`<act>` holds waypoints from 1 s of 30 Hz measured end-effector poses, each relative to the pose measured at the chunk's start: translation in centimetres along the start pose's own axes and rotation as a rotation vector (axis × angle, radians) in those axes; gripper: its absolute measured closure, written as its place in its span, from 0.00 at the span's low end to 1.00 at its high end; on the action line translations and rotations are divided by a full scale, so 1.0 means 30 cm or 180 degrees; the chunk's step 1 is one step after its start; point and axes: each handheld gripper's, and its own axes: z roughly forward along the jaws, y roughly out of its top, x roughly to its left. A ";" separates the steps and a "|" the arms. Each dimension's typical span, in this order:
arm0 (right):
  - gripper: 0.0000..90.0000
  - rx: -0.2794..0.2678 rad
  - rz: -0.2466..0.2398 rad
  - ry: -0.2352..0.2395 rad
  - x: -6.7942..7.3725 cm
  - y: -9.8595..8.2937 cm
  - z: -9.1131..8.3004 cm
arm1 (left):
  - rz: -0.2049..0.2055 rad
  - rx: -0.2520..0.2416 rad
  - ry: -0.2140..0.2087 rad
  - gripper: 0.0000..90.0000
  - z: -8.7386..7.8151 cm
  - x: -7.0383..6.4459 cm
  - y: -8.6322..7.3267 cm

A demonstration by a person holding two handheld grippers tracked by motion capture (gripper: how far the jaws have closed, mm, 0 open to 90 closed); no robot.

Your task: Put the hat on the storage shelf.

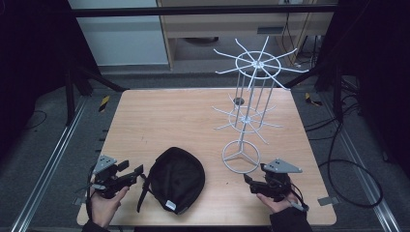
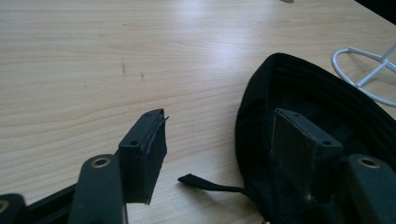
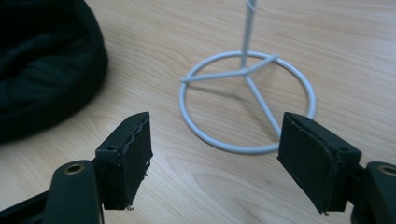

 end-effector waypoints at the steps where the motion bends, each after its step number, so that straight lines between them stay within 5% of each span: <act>1: 0.28 0.0000 0.0000 0.0000 0.000 0.000 0.000 | 0.0000 0.0000 0.0000 0.39 0.000 0.000 0.000; 14: 0.37 -0.0054 -0.0220 0.0378 0.141 0.078 0.062 | 0.0121 0.0119 -0.0079 0.47 0.035 -0.057 0.004; 23: 0.39 -0.0048 -0.0233 0.0500 0.212 0.120 0.119 | 0.0259 0.0314 -0.0029 0.53 0.099 -0.075 -0.005; 30: 0.44 0.0070 -0.0279 0.0570 0.268 0.134 0.179 | 0.0369 0.0467 -0.0009 0.67 0.123 -0.079 -0.017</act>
